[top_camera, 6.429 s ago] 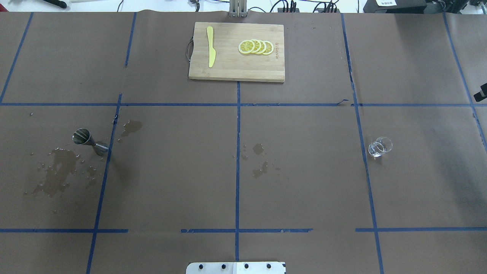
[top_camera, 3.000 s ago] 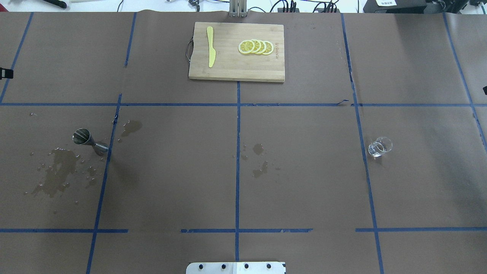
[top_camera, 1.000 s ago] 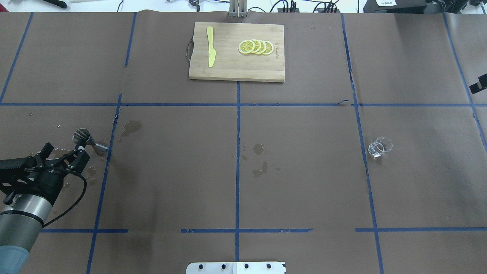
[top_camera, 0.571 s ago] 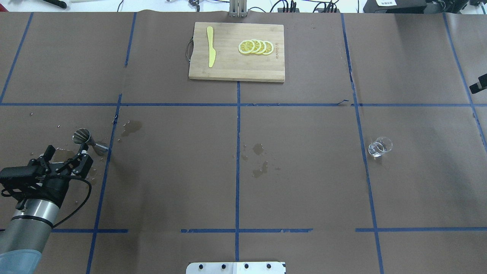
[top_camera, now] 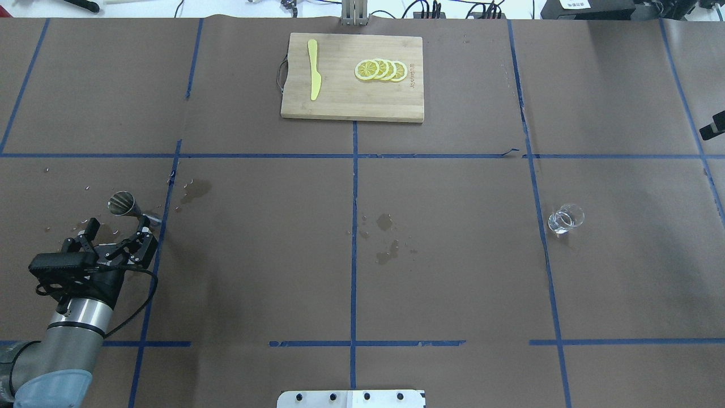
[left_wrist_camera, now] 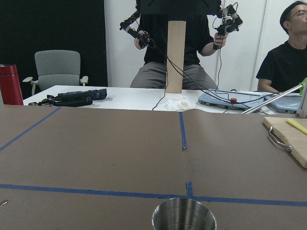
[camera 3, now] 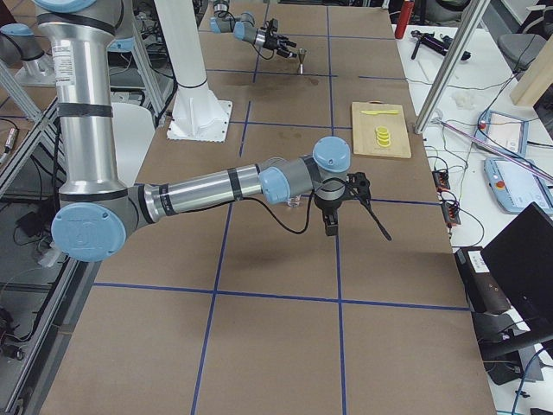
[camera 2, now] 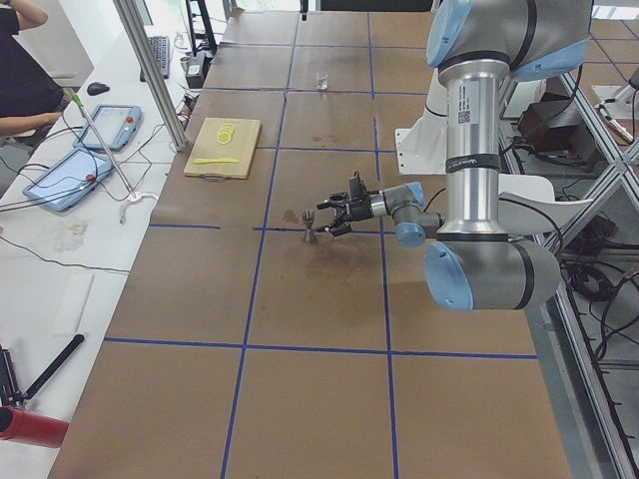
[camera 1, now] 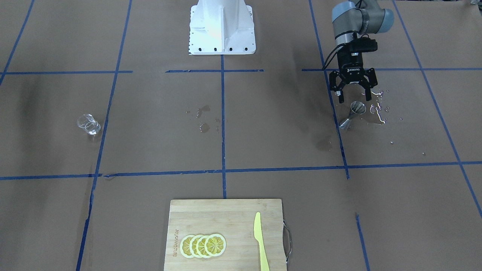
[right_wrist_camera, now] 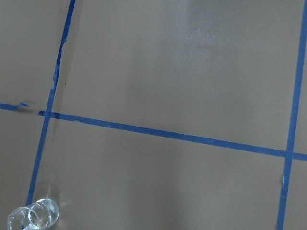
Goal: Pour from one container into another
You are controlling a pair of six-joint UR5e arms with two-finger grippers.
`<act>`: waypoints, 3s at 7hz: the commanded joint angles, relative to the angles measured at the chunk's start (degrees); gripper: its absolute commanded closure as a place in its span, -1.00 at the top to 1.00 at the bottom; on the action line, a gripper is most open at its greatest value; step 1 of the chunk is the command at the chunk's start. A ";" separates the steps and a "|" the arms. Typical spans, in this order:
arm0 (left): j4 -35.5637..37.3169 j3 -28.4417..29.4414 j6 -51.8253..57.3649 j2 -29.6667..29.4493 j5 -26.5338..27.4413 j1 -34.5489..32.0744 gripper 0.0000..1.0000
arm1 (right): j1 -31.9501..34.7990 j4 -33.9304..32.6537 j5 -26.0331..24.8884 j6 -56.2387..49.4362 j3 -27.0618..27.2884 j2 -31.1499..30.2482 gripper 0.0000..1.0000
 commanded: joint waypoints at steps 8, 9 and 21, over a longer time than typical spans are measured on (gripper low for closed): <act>-7.32 10.77 0.00 -4.99 0.57 -1.31 0.88 | 0.00 5.35 -0.35 -0.09 0.20 -1.52 1.00; -7.32 12.35 0.00 -5.08 0.92 -2.01 0.88 | 0.00 5.36 -0.36 -0.09 0.03 -1.44 1.00; -8.19 12.36 0.26 -7.80 0.93 -3.34 -0.88 | -0.53 5.36 -0.53 0.35 -0.24 -1.35 1.00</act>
